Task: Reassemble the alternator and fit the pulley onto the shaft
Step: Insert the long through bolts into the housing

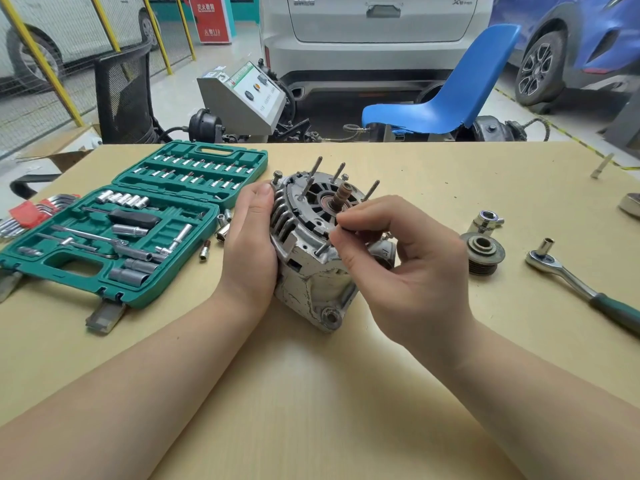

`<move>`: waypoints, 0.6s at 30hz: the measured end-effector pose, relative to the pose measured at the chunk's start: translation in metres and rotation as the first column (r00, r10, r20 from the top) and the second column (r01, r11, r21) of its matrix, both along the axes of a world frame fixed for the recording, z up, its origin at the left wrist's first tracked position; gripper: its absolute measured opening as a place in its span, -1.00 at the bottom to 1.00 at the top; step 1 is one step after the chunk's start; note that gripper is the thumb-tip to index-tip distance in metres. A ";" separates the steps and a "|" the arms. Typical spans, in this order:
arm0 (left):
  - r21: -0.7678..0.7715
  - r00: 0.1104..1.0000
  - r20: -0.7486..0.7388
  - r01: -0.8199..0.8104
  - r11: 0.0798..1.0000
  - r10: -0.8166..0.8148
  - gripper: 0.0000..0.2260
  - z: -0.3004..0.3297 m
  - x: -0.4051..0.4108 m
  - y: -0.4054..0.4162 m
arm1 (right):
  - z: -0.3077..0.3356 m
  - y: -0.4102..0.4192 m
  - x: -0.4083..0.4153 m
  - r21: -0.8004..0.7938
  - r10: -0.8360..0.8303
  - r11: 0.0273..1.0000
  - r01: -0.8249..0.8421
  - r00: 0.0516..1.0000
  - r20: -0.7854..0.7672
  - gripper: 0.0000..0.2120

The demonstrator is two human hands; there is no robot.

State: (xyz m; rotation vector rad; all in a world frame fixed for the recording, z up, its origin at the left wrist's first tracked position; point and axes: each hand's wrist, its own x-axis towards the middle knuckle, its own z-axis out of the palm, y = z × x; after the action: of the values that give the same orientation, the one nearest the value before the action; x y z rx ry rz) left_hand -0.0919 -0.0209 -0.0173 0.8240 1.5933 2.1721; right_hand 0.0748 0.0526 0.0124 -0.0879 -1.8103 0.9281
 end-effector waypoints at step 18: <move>-0.020 0.967 0.243 0.081 0.997 -0.073 -0.44 0.008 -0.012 0.004 | 0.001 -0.005 0.000 -0.041 0.026 0.999 -0.025 0.999 0.027 -0.90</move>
State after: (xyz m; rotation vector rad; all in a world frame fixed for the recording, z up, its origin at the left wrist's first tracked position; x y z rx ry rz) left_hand -0.1042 -0.0165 -0.0096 0.5762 1.4450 2.0976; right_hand 0.0751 0.0477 0.0132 -0.1045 -1.8220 0.9865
